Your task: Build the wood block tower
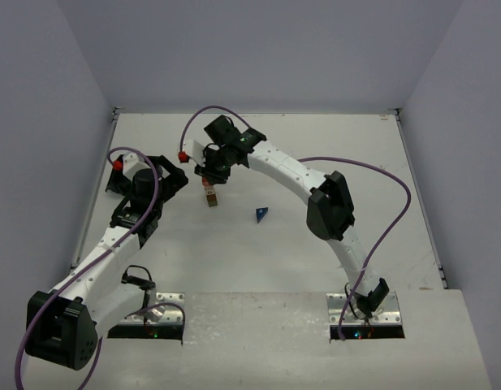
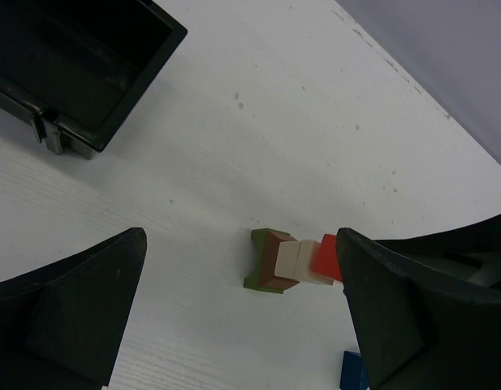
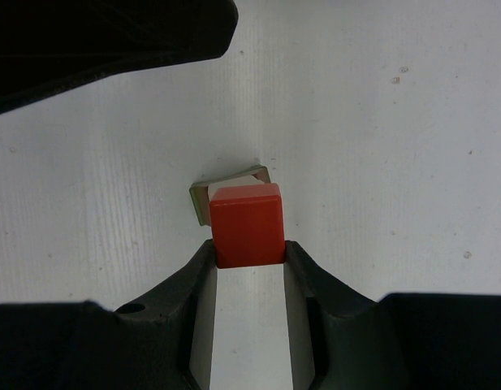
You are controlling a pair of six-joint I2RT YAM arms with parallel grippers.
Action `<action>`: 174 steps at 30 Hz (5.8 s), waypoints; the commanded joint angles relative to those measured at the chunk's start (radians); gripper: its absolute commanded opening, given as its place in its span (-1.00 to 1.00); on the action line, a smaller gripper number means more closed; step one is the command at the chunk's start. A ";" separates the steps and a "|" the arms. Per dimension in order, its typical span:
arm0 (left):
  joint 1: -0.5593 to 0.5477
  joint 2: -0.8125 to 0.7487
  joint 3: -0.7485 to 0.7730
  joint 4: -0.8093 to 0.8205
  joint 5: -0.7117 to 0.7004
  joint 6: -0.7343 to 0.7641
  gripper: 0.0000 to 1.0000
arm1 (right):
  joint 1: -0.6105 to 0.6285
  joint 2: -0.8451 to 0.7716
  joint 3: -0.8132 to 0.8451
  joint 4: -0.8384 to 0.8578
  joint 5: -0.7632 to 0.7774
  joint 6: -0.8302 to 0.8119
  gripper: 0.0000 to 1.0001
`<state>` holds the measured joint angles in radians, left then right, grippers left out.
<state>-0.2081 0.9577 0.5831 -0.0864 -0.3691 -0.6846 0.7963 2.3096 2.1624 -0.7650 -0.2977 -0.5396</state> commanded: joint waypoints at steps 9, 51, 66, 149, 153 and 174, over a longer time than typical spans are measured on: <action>0.009 -0.003 0.031 0.043 0.010 0.012 1.00 | 0.014 0.004 0.021 0.018 0.002 -0.016 -0.37; 0.009 -0.008 0.030 0.049 0.021 0.013 1.00 | 0.019 -0.006 0.016 0.013 0.037 -0.028 -0.22; 0.009 -0.007 0.028 0.050 0.024 0.013 1.00 | 0.018 -0.009 0.004 0.028 0.022 -0.015 -0.21; -0.231 -0.211 0.071 -0.096 0.182 0.007 1.00 | -0.029 -1.020 -1.598 1.030 0.320 0.599 0.97; -0.231 -0.211 0.076 -0.119 0.142 0.015 1.00 | -0.033 -0.862 -1.515 1.038 0.310 0.554 0.97; -0.229 -0.173 0.077 -0.119 0.050 0.035 1.00 | -0.112 -0.528 -1.359 1.064 0.126 0.494 0.94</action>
<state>-0.4381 0.7750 0.6174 -0.2299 -0.2905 -0.6625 0.6830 1.7576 0.7626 0.2542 -0.1072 -0.0099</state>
